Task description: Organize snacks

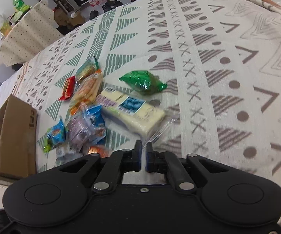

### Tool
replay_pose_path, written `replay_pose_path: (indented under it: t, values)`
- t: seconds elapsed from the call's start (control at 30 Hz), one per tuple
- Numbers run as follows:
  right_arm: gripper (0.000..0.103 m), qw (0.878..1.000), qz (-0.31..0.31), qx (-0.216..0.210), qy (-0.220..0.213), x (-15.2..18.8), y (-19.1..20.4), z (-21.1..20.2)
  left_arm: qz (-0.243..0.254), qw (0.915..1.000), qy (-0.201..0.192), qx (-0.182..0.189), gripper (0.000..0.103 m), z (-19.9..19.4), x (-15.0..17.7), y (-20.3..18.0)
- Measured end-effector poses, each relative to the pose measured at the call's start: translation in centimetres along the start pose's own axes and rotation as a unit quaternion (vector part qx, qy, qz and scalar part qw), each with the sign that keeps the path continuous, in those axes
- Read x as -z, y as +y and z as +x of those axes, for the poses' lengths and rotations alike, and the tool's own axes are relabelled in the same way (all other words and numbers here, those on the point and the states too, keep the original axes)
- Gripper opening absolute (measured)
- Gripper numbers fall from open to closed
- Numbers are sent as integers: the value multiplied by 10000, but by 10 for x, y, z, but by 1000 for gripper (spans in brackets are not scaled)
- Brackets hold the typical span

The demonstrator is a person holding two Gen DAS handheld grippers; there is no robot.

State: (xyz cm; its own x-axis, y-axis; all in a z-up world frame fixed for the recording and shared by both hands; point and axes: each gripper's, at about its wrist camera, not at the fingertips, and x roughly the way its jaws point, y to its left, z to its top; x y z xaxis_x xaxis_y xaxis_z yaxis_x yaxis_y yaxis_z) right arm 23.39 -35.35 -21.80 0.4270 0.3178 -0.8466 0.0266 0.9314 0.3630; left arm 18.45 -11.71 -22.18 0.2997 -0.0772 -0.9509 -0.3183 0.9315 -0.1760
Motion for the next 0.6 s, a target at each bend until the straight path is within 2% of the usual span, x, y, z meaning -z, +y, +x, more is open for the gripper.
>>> replay_pose_path:
  t: [0.13, 0.23, 0.3, 0.33, 0.37, 0.43, 0.6]
  values:
    - [0, 9999, 66, -39, 151, 15, 6, -12, -31, 10000, -23, 21, 28, -3, 3, 4]
    - [0, 9999, -110, -78, 11, 17, 13, -17, -11, 10000, -90, 41, 28, -6, 4, 6]
    - [6, 9999, -127, 58, -92, 12, 13, -17, -1, 9999, -142, 75, 28, -10, 4, 6]
    - [16, 9996, -207, 137, -152, 8, 14, -16, 2, 9998, -171, 91, 28, -12, 4, 6]
    - [32, 9992, -285, 164, -228, 4, 15, -15, -2, 9997, -205, 92, 28, -14, 3, 7]
    - [48, 9984, -398, 166, -368, -2, 15, -15, -15, 9996, -277, 92, 28, -18, 1, 7]
    - [50, 9968, -654, 162, -425, -17, 16, -8, -2, 9992, -396, 92, 28, -23, -8, 4]
